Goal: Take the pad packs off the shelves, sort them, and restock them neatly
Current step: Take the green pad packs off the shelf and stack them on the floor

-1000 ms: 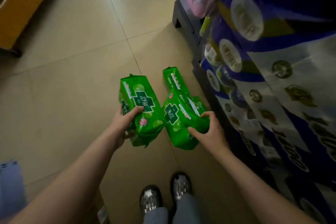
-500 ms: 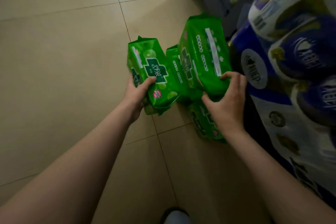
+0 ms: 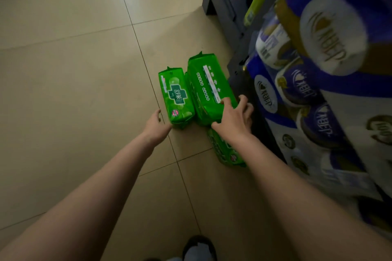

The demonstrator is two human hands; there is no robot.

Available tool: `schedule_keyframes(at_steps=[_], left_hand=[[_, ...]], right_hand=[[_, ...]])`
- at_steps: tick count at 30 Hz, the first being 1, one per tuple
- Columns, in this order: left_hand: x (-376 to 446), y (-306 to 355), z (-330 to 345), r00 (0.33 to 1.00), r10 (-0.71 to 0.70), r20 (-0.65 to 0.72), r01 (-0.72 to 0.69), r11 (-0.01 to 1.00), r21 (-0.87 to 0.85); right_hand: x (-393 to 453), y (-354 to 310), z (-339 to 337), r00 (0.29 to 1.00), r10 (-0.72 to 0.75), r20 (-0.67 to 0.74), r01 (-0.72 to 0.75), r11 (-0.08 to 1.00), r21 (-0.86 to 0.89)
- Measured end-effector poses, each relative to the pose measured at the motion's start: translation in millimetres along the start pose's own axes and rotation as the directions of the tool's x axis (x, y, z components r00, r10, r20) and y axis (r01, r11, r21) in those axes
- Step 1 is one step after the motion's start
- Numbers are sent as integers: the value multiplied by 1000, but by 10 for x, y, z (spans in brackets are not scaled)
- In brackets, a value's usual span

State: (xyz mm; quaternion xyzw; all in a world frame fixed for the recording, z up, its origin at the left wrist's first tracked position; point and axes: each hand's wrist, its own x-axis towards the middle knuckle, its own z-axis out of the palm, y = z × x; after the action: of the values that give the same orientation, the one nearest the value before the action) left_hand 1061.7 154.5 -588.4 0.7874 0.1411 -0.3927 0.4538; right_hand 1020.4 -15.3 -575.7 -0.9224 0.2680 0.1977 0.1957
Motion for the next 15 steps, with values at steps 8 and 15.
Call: schedule_keyframes(at_steps=[8, 15], left_hand=[[-1407, 917, -280, 920, 373, -122, -313, 885, 345], [-2728, 1790, -263, 696, 711, -97, -657, 686, 312]], right_hand=[[-1644, -118, -1294, 989, 116, 94, -141, 936, 324], [-2820, -26, -2865, 957, -85, -279, 141, 972, 189]])
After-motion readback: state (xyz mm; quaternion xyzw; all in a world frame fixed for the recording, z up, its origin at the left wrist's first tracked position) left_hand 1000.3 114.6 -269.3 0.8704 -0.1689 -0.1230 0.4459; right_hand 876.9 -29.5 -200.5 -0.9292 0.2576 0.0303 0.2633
